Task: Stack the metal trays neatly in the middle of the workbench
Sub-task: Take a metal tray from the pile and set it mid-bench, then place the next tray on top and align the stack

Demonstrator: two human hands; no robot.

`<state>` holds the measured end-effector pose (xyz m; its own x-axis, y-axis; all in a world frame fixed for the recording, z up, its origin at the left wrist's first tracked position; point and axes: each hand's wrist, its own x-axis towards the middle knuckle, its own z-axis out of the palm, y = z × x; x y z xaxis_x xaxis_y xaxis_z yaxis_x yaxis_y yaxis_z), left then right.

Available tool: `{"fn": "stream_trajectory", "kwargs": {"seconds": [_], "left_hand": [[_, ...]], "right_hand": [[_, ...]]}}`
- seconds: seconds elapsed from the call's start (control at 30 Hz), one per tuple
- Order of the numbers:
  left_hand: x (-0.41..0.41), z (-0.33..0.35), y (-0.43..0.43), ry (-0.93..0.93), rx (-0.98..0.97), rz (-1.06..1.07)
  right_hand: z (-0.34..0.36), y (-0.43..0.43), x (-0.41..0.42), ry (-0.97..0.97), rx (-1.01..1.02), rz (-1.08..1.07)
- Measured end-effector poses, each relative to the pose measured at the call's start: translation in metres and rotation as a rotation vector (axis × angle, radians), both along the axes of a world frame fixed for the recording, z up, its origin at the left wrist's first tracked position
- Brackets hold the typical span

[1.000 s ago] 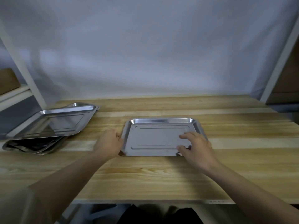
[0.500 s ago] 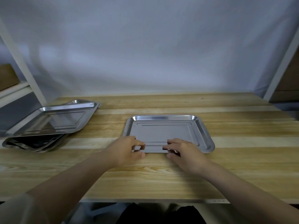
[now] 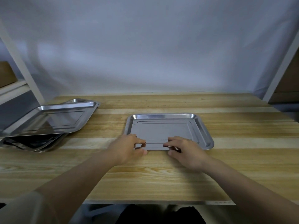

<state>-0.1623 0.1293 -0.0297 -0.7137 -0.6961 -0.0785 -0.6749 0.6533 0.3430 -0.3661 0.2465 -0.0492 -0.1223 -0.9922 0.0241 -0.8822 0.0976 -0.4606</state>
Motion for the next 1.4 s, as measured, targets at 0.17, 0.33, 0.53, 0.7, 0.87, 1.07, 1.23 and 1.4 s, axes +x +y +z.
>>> {"fn": "stream_trajectory", "kwargs": {"seconds": [0.17, 0.33, 0.53, 0.7, 0.87, 1.07, 1.23, 1.4], "left_hand": [[0.0, -0.003, 0.0, 0.02, -0.023, 0.006], [0.007, -0.005, 0.003, 0.163, 0.052, 0.012], [0.031, 0.006, 0.005, 0.682, 0.24, 0.373], [0.059, 0.014, -0.012, 1.236, 0.811, 0.842], [0.097, 0.015, -0.032, 1.528, 0.998, 1.009], [0.109, 0.012, -0.063, 1.747, 1.019, 1.08], [0.11, 0.015, -0.084, 1.823, 1.045, 1.116], [0.117, 0.012, -0.096, 1.792, 1.063, 1.117]], "right_hand": [[0.001, 0.0, 0.001, 0.005, 0.0, -0.005], [0.004, -0.002, 0.002, -0.069, 0.039, -0.042], [0.012, -0.008, 0.013, -0.281, -0.096, -0.164], [0.019, -0.021, 0.038, -0.324, -0.195, -0.171], [0.024, -0.036, 0.068, -0.488, -0.194, -0.147], [0.028, -0.046, 0.09, -0.539, -0.156, -0.122], [0.031, -0.052, 0.096, -0.565, -0.132, -0.118], [0.033, -0.065, 0.104, -0.603, -0.096, -0.16]]}}
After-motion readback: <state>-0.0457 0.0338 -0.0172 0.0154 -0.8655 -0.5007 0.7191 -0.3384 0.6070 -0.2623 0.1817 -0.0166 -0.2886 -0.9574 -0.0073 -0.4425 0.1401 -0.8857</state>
